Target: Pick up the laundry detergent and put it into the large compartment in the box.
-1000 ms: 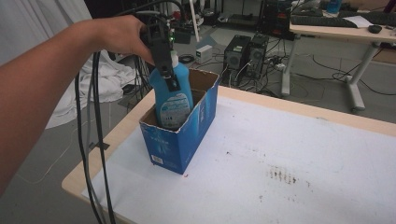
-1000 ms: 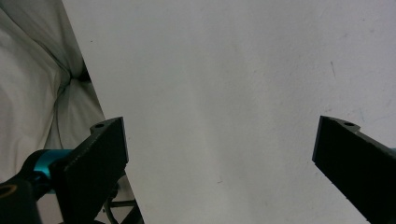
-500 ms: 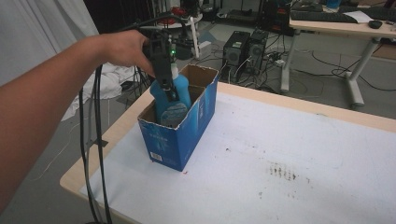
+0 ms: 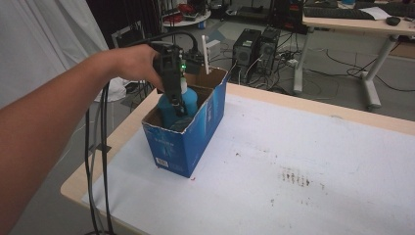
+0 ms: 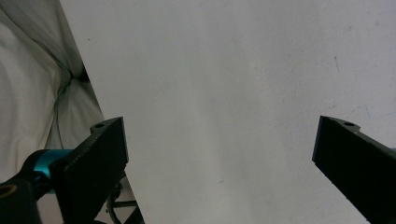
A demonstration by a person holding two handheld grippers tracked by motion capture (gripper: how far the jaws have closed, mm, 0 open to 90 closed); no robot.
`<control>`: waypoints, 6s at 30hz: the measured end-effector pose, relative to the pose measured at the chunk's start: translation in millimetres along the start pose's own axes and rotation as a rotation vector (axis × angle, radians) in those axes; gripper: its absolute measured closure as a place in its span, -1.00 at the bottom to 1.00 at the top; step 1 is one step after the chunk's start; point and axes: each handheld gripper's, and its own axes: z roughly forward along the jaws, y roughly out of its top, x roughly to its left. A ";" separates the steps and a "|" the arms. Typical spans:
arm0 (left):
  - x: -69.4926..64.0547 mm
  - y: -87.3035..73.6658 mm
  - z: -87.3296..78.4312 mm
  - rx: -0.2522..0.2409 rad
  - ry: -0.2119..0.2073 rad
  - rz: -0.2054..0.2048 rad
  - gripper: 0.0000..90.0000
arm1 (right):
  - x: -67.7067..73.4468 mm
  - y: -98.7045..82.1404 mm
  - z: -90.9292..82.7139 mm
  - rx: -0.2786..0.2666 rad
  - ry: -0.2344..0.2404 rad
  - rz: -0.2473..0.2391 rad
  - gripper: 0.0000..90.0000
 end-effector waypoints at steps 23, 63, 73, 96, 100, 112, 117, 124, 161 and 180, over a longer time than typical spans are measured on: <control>5.0 -3.4 22.4 0.012 -0.011 -0.022 -0.16 | -2.2 0.8 2.4 0.007 0.005 -0.004 -0.94; 8.1 -10.1 -22.8 -0.137 0.022 -0.159 -0.42 | 1.7 -3.2 0.2 -0.007 -0.002 -0.004 -0.94; -0.8 -1.8 -52.2 -0.176 0.042 -0.151 -0.49 | 2.4 -4.7 -2.1 -0.020 -0.007 -0.004 -0.94; -33.1 52.7 -90.0 -0.192 0.118 -0.084 -0.49 | 4.1 -8.8 -6.8 -0.044 -0.016 -0.002 -0.94; -36.9 62.7 -87.9 -0.188 0.086 -0.050 -0.49 | 4.3 -9.9 -7.7 -0.045 -0.020 0.003 -0.94; -53.0 103.4 -71.4 -0.162 0.037 0.063 -0.69 | 4.7 -12.7 -10.1 -0.058 -0.026 0.009 -0.94; -56.1 116.2 -65.2 -0.164 0.021 0.079 -0.89 | 4.3 -14.6 -11.0 -0.065 -0.028 0.013 -0.94; -58.8 129.5 -63.4 -0.170 0.022 0.089 -0.96 | 4.1 -15.7 -11.5 -0.068 -0.028 0.016 -0.94; -74.3 186.8 21.3 -0.115 -0.049 0.181 -0.96 | -2.3 -17.1 -6.0 -0.082 -0.023 0.034 -0.94; -83.0 195.2 61.7 -0.076 -0.090 0.195 -0.96 | -7.4 -12.9 -0.5 -0.074 -0.013 0.025 -0.94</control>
